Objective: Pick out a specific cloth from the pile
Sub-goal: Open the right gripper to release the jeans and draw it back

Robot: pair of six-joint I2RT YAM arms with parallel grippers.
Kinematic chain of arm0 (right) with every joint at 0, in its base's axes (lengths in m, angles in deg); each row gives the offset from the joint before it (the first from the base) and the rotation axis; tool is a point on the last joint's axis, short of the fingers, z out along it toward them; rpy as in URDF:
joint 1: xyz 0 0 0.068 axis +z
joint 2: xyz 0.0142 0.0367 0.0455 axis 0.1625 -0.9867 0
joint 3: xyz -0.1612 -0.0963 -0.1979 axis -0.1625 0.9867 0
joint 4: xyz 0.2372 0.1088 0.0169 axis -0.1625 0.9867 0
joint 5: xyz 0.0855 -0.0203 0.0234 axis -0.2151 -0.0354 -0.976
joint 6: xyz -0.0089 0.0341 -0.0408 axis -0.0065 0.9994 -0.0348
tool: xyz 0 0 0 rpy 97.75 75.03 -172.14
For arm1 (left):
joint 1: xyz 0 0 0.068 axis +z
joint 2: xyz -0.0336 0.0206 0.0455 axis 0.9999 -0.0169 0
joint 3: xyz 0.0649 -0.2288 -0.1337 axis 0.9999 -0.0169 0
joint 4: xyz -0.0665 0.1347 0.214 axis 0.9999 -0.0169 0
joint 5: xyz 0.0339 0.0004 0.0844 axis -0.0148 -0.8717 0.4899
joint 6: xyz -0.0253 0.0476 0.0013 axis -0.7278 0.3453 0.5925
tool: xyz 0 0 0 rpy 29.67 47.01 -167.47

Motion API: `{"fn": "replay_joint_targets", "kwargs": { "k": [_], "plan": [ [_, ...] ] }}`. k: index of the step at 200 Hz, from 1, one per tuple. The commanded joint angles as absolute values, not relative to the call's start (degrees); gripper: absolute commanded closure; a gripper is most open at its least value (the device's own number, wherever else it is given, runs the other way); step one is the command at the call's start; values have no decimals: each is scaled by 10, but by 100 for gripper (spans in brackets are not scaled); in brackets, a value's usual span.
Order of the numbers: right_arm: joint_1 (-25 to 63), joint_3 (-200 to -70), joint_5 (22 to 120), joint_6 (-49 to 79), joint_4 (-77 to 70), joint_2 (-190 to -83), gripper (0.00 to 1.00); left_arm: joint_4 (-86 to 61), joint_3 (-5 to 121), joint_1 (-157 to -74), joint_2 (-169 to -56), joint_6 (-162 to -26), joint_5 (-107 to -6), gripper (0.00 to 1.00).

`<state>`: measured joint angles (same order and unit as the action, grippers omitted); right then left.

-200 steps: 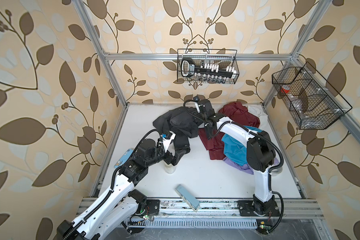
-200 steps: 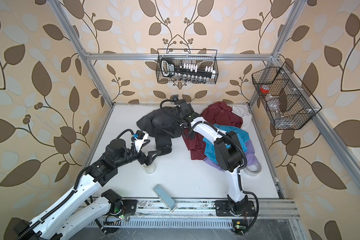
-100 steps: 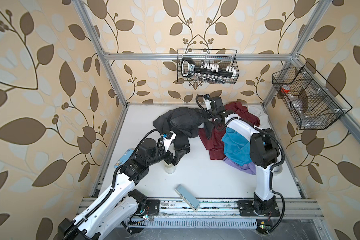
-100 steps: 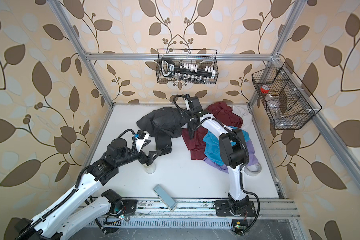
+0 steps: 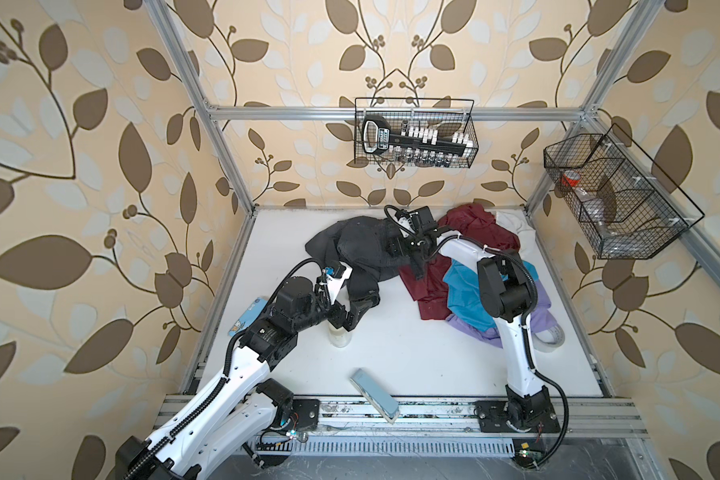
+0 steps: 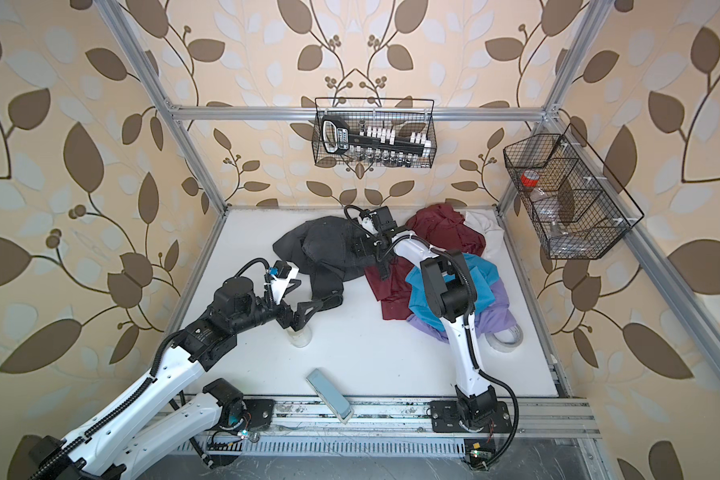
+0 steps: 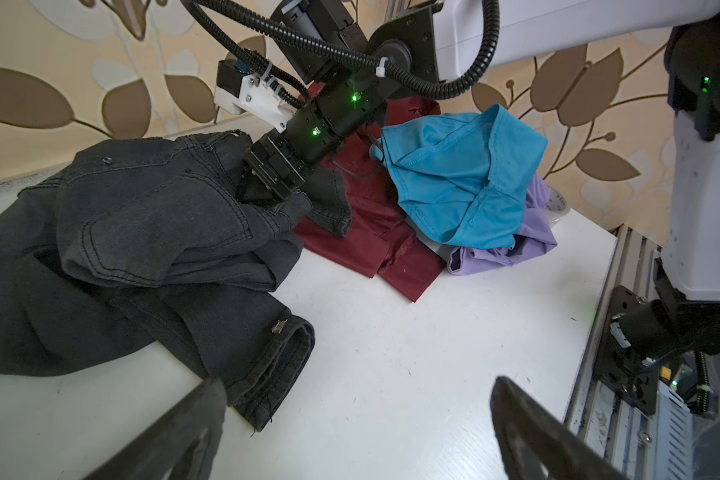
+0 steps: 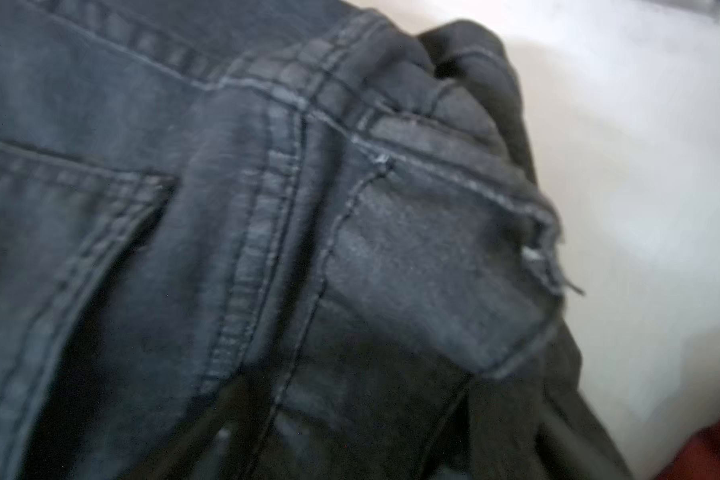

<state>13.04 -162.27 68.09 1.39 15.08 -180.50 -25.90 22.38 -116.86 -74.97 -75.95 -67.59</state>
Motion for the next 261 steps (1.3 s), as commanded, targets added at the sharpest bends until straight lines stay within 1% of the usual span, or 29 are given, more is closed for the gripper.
{"fn": "replay_joint_targets", "kwargs": {
  "k": [1,8,23,24,30,55,81,139,175,194,196,206,208,216,221,229,241,257,261],
  "plan": [
    [136,-1650,614,34,165,-1823,49,-249,220,-1175,-748,-751,-676,1],
    [137,-1653,609,39,161,-1824,61,-249,220,-1175,-748,-751,-676,1],
    [141,-1654,604,47,148,-1819,79,-249,221,-1175,-747,-751,-676,1],
    [142,-1655,604,47,145,-1818,84,-249,221,-1175,-747,-751,-676,1],
    [144,-1655,603,53,137,-1813,100,-249,221,-1174,-746,-751,-676,1],
    [164,-1663,585,69,109,-1799,100,-249,220,-1175,-746,-751,-675,1],
    [195,-1708,577,87,105,-1812,100,-249,219,-1175,-742,-751,-675,1],
    [233,-1834,566,172,82,-1918,100,-248,218,-1175,-736,-753,-671,1],
    [238,-1834,547,232,24,-1952,100,-248,218,-1176,-735,-752,-670,1],
    [238,-1829,538,243,9,-1963,100,-248,218,-1177,-734,-752,-669,1],
    [238,-1830,538,243,9,-1964,97,-248,218,-1177,-734,-752,-669,1],
    [238,-1827,538,237,12,-1962,75,-248,218,-1177,-734,-752,-669,1],
    [238,-1826,538,235,12,-1961,72,-248,218,-1177,-734,-751,-669,1],
    [238,-1820,538,226,14,-1952,46,-248,218,-1177,-734,-751,-669,1],
    [239,-1813,541,222,15,-1944,35,-248,219,-1177,-734,-751,-669,1],
    [239,-1800,549,213,14,-1929,26,-248,218,-1177,-734,-751,-669,1],
    [238,-1780,561,200,12,-1904,16,-248,218,-1177,-733,-751,-669,1],
    [238,-1756,585,183,16,-1866,8,-248,219,-1178,-733,-751,-670,1],
    [238,-1750,591,178,18,-1855,1,-248,219,-1177,-733,-751,-670,1]
  ]
}}
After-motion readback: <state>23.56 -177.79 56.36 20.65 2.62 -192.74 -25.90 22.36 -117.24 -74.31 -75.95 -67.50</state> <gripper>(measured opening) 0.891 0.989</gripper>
